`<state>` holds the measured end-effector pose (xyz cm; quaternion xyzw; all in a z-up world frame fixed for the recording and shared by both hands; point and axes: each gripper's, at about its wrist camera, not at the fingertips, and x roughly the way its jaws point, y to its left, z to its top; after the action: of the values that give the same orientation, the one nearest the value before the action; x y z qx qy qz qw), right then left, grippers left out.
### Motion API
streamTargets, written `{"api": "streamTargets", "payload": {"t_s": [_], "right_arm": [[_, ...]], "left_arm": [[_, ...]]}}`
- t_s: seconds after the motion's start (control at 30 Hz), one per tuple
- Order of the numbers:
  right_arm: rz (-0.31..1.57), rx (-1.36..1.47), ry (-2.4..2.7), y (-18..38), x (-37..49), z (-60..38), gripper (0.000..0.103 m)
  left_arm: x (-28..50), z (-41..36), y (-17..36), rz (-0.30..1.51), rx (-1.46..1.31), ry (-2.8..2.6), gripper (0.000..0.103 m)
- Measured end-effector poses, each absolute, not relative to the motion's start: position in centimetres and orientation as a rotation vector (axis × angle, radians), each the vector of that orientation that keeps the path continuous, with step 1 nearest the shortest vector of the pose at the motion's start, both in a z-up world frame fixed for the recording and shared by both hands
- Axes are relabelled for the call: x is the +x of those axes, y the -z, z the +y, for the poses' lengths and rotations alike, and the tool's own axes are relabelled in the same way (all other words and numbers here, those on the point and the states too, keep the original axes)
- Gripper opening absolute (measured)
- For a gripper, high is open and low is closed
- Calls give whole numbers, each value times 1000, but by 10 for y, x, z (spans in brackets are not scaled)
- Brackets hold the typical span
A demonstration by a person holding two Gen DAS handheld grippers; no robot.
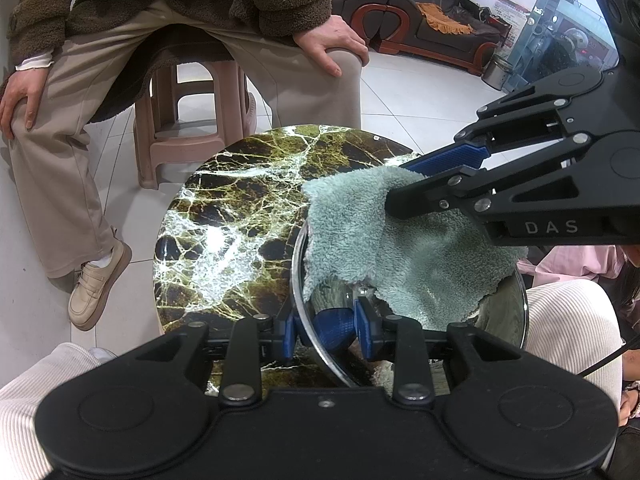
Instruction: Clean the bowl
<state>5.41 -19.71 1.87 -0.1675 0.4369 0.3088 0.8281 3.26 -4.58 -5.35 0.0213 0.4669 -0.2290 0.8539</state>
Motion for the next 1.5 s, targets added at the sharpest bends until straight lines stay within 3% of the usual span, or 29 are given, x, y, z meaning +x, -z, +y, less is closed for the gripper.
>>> {"api": "streamTargets", "payload": {"t_s": [1.13,1.5], "right_arm": [[937,-352,-651,-16,52,-196,20],[972,-204,-593,-3,28,-231,16]], "left_arm": [[30,-47,55,977,38,474,28],[30,-47,54,972,22,456,27]]}}
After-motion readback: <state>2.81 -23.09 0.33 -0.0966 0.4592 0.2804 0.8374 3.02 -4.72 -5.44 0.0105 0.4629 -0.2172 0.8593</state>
